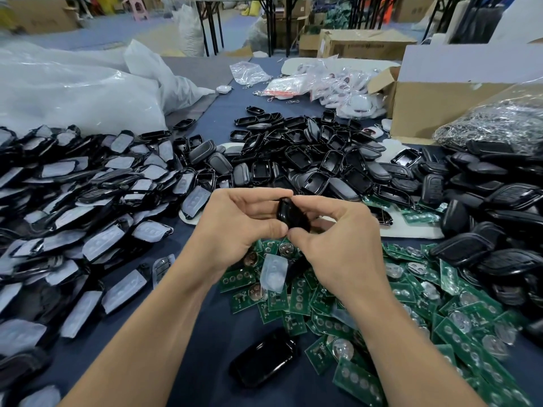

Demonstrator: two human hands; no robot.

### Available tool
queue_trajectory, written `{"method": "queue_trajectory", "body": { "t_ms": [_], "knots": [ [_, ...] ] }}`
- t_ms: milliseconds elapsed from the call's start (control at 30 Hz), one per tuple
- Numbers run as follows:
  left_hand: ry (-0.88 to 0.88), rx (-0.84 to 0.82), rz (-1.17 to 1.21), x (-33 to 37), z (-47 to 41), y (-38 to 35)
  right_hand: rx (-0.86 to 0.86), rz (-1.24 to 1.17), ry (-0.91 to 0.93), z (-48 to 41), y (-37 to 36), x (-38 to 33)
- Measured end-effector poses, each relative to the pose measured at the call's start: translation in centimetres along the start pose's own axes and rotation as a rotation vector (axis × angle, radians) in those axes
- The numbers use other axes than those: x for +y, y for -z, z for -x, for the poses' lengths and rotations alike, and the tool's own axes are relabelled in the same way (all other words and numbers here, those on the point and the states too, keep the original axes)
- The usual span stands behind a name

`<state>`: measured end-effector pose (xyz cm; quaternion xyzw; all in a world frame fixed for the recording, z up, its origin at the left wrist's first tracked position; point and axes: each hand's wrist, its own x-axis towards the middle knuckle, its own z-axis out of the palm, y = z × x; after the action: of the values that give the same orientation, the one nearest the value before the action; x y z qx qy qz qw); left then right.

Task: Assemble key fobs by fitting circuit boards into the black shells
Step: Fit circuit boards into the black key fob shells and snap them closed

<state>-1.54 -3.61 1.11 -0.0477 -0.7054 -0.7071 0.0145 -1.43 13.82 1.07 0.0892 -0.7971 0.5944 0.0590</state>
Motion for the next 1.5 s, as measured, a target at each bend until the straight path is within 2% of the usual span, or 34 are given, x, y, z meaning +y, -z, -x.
{"method": "queue_trajectory", "body": {
  "t_ms": [300, 433, 600, 800, 1033, 1200, 1367, 1433, 1500],
  "knots": [
    [0.014, 0.05, 0.061, 0.1, -0.1, -0.4, -0.041, -0.029, 0.015, -0.4, 0.3, 0.1],
    [0.021, -0.011, 0.13, 0.5, -0.1, -0.3, -0.044, -0.155, 0.035, -0.8, 1.0, 0.1],
    [0.003, 0.04, 0.072, 0.8, 0.0, -0.4, -0.076, -0.23, 0.015, -0.8, 1.2, 0.1],
    [-0.008, 0.042, 0.004, 0.7, 0.0, 0.0, -0.117, -0.209, 0.023, -1.0, 1.2, 0.1],
    [-0.076, 0.045, -0.052, 0.7, 0.1, -0.1, -0.166, -0.139, 0.011, -0.8, 1.6, -0.3],
    [-0.067, 0.103, -0.006, 0.8, 0.3, -0.7, -0.001, 0.078, 0.08, 0.0, 0.7, -0.3],
    [0.033, 0.232, -0.102, 0.3, 0.3, -2.3, 0.073, 0.383, 0.208, 0.7, -0.5, -0.8],
    [0.033, 0.278, -0.082, 0.2, 0.2, -2.8, 0.129, 0.438, 0.286, 0.8, -0.9, -0.7],
    [0.026, 0.312, -0.049, 0.2, 0.1, -2.9, 0.119, 0.392, 0.281, 0.6, -0.8, -0.4]
  ]
}}
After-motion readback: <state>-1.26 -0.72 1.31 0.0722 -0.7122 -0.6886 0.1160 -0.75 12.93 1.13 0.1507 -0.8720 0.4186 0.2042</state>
